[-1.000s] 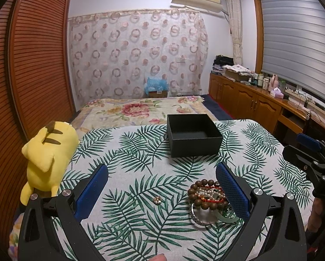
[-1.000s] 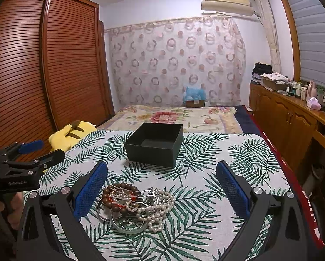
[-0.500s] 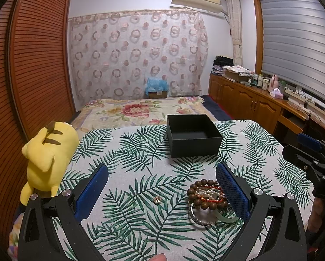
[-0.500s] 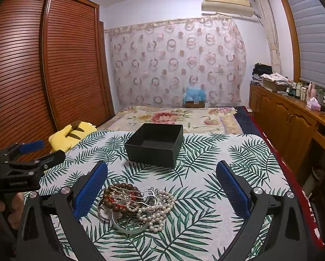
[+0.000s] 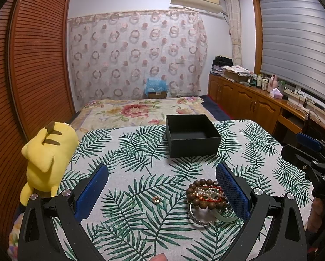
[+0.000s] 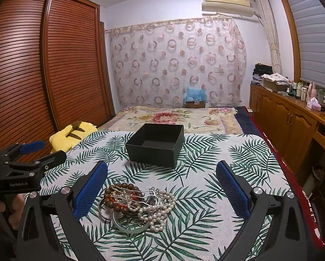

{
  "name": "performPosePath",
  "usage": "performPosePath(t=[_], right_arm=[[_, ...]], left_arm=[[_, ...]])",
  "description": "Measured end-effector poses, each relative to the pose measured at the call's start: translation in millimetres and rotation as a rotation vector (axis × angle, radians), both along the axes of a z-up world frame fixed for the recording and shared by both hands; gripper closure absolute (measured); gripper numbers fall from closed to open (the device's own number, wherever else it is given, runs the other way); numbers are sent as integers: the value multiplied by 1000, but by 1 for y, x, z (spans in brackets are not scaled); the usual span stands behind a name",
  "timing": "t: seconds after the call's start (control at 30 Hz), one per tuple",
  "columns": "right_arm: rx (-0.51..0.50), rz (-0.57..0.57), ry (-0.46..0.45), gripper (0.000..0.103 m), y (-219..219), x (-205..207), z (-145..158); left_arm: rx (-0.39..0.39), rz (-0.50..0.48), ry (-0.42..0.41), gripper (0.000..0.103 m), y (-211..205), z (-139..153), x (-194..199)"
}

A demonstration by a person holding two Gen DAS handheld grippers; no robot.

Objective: Organize jewelry

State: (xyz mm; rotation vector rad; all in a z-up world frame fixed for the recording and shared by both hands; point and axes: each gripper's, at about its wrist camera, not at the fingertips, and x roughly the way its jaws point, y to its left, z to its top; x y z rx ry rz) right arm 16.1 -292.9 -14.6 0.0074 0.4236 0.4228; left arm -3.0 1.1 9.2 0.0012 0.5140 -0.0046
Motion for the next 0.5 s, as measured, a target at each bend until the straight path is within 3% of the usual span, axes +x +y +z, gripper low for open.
performPosePath(t=[0.5], right_arm=[[-2,10,8,2,3,0,2]], left_arm=[[-1,-1,5,7,0,0,0]])
